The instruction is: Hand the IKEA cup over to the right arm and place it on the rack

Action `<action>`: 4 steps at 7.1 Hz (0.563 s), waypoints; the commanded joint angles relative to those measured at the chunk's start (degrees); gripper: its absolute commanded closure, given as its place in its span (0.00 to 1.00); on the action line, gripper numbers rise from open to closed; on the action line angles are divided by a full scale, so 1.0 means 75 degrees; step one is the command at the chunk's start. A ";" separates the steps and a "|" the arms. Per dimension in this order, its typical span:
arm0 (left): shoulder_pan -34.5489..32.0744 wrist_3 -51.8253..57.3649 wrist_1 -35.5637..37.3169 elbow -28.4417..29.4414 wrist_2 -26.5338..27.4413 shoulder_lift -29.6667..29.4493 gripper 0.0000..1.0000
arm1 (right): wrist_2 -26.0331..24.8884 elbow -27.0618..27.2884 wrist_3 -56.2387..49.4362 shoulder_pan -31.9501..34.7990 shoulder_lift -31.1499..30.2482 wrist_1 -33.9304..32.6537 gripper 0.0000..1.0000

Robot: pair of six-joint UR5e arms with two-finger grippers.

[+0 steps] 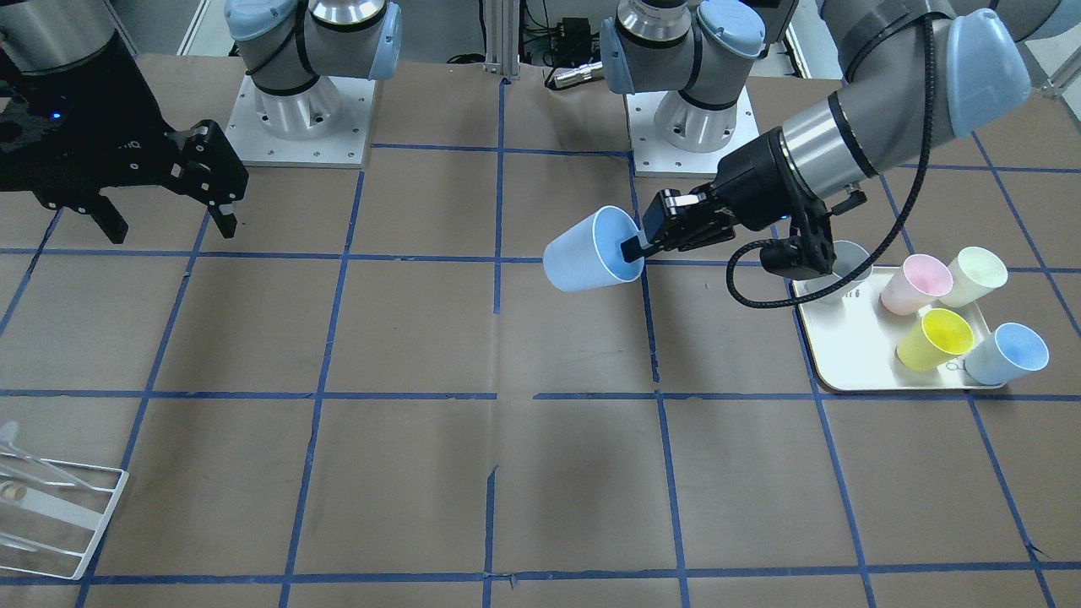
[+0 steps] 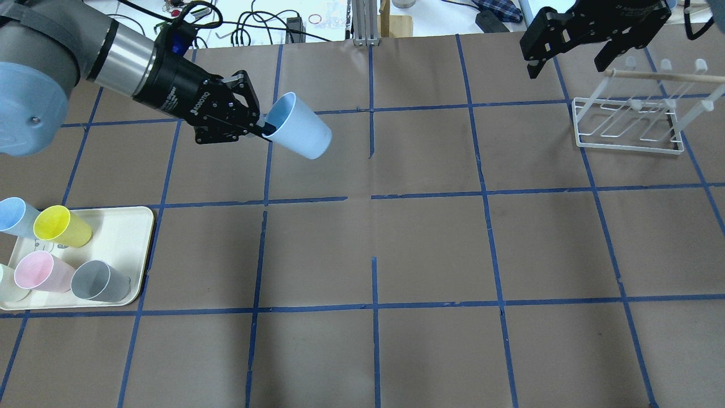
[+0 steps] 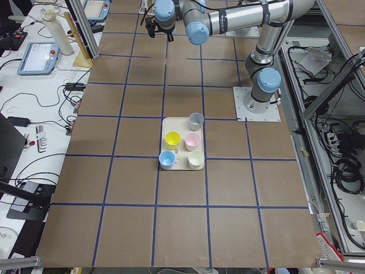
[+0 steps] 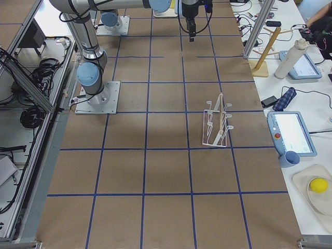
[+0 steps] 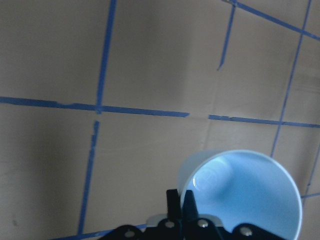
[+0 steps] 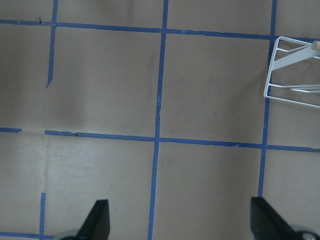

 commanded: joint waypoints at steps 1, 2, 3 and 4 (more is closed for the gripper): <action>-0.0600 -0.0679 0.0031 -0.0060 -0.1402 -0.0118 1.00 | 0.0214 -0.0008 -0.0198 -0.0572 -0.0031 0.0032 0.00; -0.0846 -0.0750 0.0019 -0.0234 -0.2521 -0.0141 1.00 | 0.0727 -0.0008 -0.0408 -0.1064 -0.0043 0.0113 0.00; -0.0895 -0.0762 0.0135 -0.0631 -0.3390 -0.0165 1.00 | 0.1080 -0.0008 -0.0584 -0.1556 -0.0043 0.0334 0.00; -0.0931 -0.0785 0.0577 -0.1075 -0.4188 -0.0165 1.00 | 0.1687 -0.0008 -0.0586 -0.2129 -0.0066 0.0743 0.00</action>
